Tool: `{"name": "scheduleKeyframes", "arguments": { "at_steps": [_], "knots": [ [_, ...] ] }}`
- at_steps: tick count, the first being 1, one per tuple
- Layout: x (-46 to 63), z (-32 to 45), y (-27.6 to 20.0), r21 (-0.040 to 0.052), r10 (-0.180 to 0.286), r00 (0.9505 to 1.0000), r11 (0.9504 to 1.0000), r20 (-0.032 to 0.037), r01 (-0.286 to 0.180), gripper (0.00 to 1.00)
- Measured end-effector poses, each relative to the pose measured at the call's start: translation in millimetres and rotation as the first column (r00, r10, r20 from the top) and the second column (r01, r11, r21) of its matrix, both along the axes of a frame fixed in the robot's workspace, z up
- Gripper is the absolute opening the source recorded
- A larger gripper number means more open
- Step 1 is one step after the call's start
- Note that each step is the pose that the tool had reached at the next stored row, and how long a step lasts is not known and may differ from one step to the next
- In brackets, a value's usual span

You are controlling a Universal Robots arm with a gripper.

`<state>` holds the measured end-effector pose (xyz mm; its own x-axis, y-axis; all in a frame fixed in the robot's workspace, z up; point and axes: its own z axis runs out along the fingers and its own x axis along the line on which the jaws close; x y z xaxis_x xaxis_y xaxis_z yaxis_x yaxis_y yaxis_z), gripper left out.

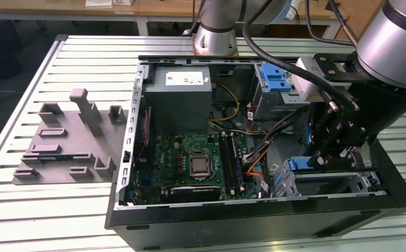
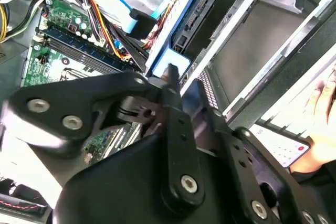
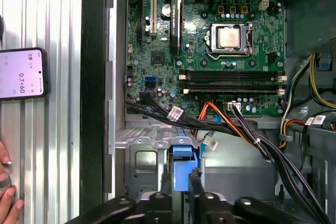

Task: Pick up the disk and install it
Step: 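Insert the disk into the insertion slot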

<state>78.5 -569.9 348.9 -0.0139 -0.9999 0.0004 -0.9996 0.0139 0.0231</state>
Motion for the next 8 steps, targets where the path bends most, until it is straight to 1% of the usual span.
{"name": "scheduleKeyframes", "arguments": {
  "at_steps": [2,4,5,6,8],
  "knots": [
    [0.0,0.0,0.0,0.0,0.0,1.0,1.0,0.0,0.0,0.18],
    [0.0,-0.1,0.0,0.0,0.0,1.0,1.0,0.0,0.0,0.18],
    [0.0,-0.1,0.0,0.0,0.0,1.0,1.0,0.0,0.0,0.13],
    [0.0,-0.1,0.0,0.0,0.0,1.0,1.0,0.0,0.0,0.11],
    [0.0,-0.1,0.0,0.0,0.0,1.0,1.0,0.0,0.0,0.11]
  ]
}}
